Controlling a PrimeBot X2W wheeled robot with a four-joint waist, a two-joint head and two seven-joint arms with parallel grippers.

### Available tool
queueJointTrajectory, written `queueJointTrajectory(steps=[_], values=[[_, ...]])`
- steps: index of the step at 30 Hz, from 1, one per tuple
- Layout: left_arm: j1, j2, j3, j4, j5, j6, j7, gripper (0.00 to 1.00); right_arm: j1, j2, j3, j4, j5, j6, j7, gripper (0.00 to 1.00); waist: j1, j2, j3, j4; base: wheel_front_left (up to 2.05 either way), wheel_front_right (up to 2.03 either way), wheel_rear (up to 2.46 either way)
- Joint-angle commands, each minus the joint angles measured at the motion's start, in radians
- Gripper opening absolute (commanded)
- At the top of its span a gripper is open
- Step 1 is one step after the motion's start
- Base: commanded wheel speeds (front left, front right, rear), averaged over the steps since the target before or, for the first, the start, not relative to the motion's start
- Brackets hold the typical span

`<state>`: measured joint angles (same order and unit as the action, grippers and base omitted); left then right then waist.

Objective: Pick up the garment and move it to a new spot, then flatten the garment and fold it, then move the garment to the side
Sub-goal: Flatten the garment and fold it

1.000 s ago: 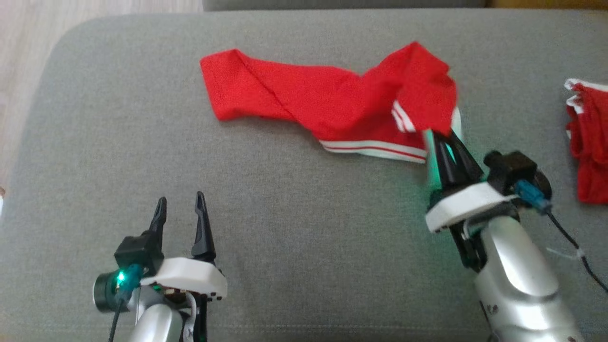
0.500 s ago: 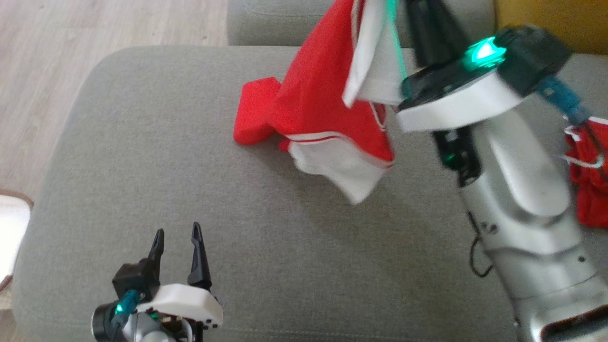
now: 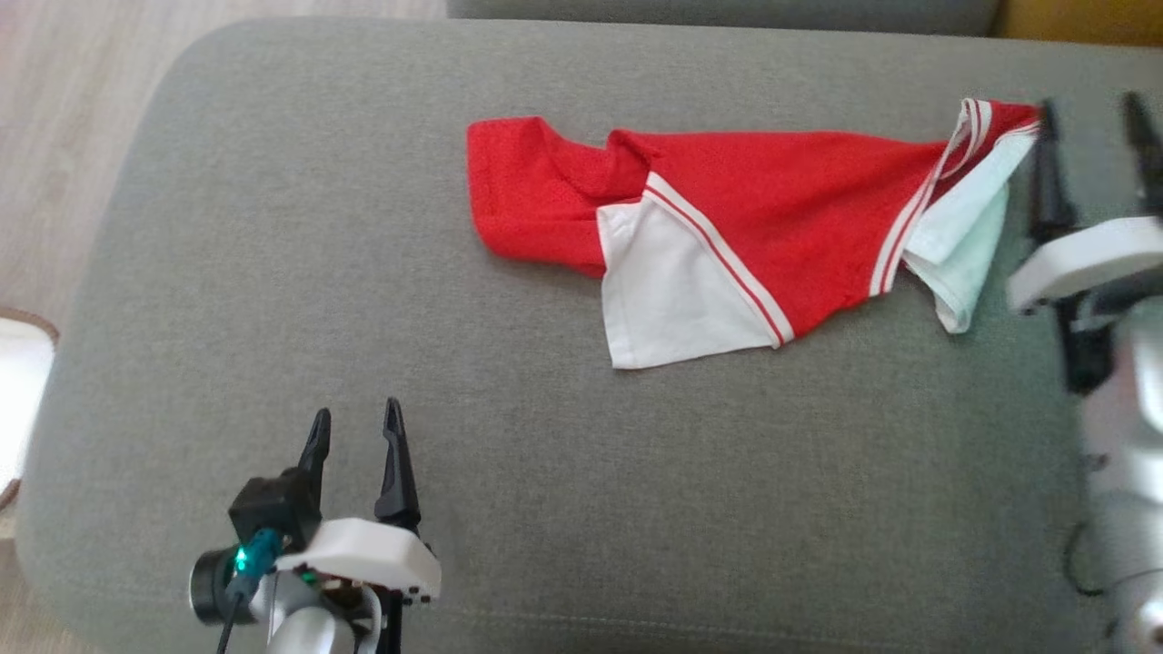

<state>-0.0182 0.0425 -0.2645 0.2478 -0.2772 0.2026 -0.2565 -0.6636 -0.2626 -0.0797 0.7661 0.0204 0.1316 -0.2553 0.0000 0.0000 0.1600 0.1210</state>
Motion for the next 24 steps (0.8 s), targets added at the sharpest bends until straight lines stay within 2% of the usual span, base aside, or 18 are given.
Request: queueJointTrajectory(steps=[1, 6, 10, 16, 17, 21, 24], values=[[-0.044, 0.008, 0.028, -0.031, -0.002, 0.009, -0.005, 1.00, 0.000, 0.037, 0.027, -0.045, -0.013, -0.001, -0.006, 1.00, 0.0000, 0.0000, 0.011, -0.021, 0.00, 0.00, 0.00], [-0.063, 0.008, 0.011, -0.029, -0.016, 0.009, -0.005, 1.00, 0.088, 0.133, 0.140, -0.106, 0.033, -0.001, -0.006, 1.00, 0.0000, 0.0000, 0.013, -0.049, 0.00, 0.00, 0.00], [-0.075, 0.008, -0.008, -0.030, -0.023, 0.010, -0.005, 1.00, 0.156, 0.175, 0.324, -0.134, 0.104, -0.001, -0.006, 1.00, 0.0000, 0.0000, 0.013, -0.046, 0.00, 0.00, 0.00], [-0.077, 0.008, -0.029, -0.023, -0.029, 0.007, -0.005, 1.00, 0.194, 0.189, 0.635, -0.110, 0.246, -0.001, -0.006, 1.00, 0.0000, 0.0000, 0.018, -0.008, 0.00, 0.00, 0.00], [-0.077, 0.008, -0.029, -0.023, -0.029, 0.007, -0.005, 1.00, 0.194, 0.189, 0.635, -0.110, 0.246, -0.001, -0.006, 1.00, 0.0000, 0.0000, 0.018, -0.008, 0.00, 0.00, 0.00], [-0.069, 0.008, -0.034, -0.018, -0.029, 0.008, -0.005, 1.00, 0.166, 0.182, 0.768, -0.022, 0.313, -0.001, -0.006, 1.00, 0.0000, 0.0000, 0.024, 0.032, 0.00, 0.00, 0.00], [-0.064, 0.008, -0.036, -0.019, -0.027, 0.007, -0.005, 1.00, 0.136, 0.174, 0.798, 0.033, 0.327, -0.001, -0.006, 1.00, 0.0000, 0.0000, 0.033, 0.060, 0.00, 0.00, 0.00]])
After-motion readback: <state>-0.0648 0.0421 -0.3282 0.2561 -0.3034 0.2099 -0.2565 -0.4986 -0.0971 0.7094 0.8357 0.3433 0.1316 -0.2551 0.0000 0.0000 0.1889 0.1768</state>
